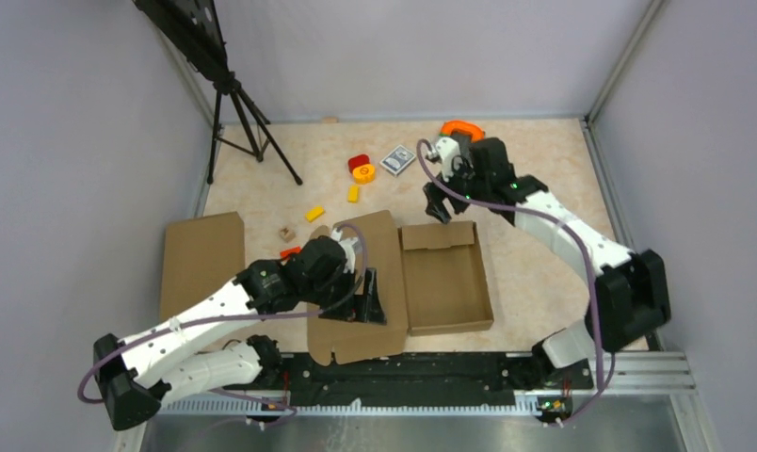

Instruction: Fold the paper box

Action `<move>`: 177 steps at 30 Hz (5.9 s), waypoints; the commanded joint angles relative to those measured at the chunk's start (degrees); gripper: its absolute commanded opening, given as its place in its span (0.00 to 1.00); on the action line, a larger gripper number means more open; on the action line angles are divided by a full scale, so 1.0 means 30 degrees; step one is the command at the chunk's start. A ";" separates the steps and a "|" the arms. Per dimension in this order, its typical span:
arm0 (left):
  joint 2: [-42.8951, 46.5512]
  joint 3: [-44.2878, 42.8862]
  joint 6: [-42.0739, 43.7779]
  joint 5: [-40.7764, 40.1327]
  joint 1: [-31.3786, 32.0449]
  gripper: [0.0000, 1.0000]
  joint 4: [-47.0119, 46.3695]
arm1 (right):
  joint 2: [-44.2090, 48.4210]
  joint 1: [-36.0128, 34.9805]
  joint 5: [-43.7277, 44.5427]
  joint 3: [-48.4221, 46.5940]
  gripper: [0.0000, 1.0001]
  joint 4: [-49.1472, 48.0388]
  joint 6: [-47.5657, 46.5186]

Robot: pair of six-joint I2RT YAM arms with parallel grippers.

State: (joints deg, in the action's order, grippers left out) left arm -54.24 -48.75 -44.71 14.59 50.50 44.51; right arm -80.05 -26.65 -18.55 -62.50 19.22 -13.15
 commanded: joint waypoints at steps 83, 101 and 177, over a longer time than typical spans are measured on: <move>-0.0601 0.0623 0.1293 0.2802 -1.1268 0.99 -0.5560 | 0.3933 0.1329 0.5165 0.6532 0.00 0.3124 1.4223; -0.8376 -0.1343 0.1897 0.0479 -1.2054 0.97 -0.9685 | 0.3485 -0.0886 0.6716 0.8436 0.00 0.2846 1.4027; -0.9263 0.0499 0.8491 -1.3211 -0.3375 0.00 -1.6829 | 0.4726 0.3338 0.6035 0.5036 0.96 0.2718 1.4151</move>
State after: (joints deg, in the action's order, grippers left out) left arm -84.71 -48.07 -19.51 -23.68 40.18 -4.05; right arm -64.62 -20.67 4.60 -45.15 31.68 29.87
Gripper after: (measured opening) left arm 0.004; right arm 0.959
